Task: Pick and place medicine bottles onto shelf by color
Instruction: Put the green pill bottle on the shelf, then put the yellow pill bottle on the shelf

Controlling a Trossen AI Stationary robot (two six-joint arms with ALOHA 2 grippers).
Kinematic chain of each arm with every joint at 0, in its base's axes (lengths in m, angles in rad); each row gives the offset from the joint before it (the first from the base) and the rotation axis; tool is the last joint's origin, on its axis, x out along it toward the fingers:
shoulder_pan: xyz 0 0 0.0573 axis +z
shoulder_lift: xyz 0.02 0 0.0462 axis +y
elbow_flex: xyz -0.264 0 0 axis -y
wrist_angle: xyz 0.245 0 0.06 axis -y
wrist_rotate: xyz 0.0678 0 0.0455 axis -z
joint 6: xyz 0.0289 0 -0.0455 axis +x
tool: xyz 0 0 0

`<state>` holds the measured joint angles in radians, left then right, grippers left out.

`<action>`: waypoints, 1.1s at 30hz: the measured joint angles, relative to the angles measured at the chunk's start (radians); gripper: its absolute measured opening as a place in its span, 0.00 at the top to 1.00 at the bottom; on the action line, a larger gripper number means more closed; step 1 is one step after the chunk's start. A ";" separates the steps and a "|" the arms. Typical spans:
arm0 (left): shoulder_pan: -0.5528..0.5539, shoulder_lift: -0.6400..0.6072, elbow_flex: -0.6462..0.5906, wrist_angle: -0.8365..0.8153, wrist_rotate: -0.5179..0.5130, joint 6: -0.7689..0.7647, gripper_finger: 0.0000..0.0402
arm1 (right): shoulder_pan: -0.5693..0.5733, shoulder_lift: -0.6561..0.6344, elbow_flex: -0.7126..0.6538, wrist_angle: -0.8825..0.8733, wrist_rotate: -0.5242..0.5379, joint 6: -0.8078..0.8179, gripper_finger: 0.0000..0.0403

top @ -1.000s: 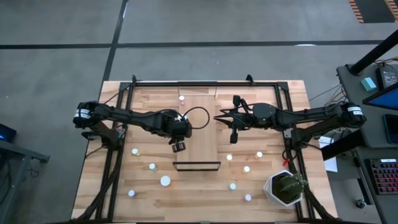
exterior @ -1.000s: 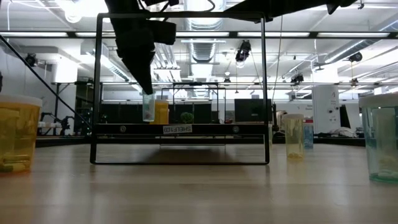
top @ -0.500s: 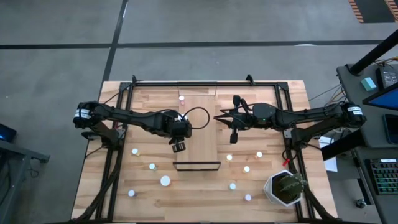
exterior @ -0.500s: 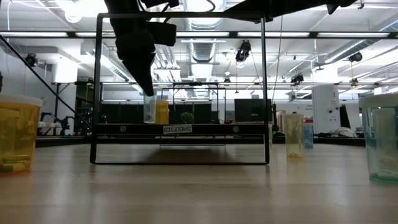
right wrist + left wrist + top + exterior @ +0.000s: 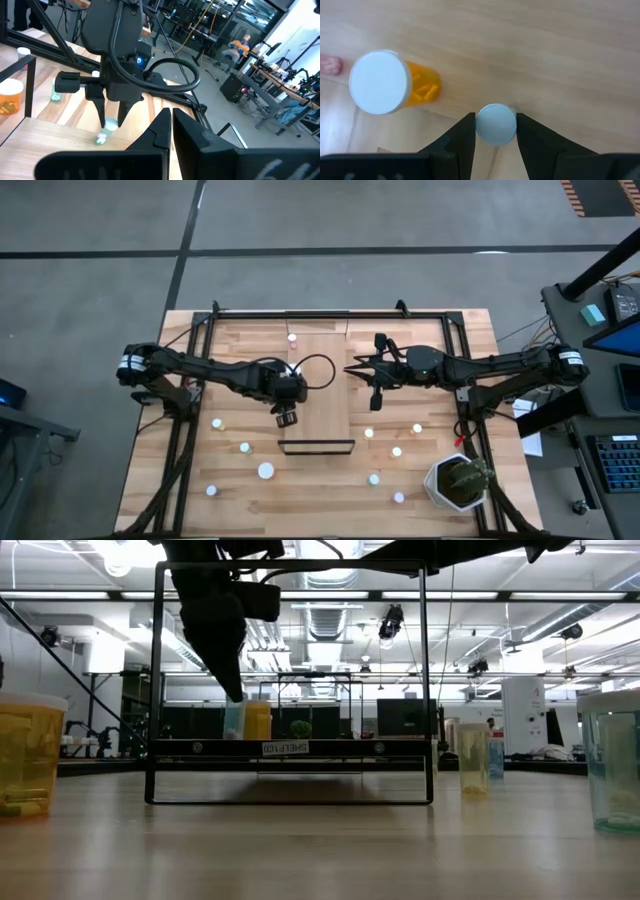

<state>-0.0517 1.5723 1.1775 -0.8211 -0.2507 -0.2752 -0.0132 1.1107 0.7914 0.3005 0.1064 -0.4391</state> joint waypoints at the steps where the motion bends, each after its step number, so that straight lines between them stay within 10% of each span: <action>1: 0.000 0.000 -0.001 0.006 -0.001 0.001 0.71 | 0.000 0.000 0.000 0.000 0.000 0.000 0.98; 33: 0.000 -0.018 0.023 -0.050 -0.001 0.048 0.55 | 0.000 0.000 0.000 0.000 0.000 0.011 0.98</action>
<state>-0.0517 1.5546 1.2003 -0.8712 -0.2512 -0.2271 -0.0132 1.1107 0.7914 0.3008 0.1066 -0.4278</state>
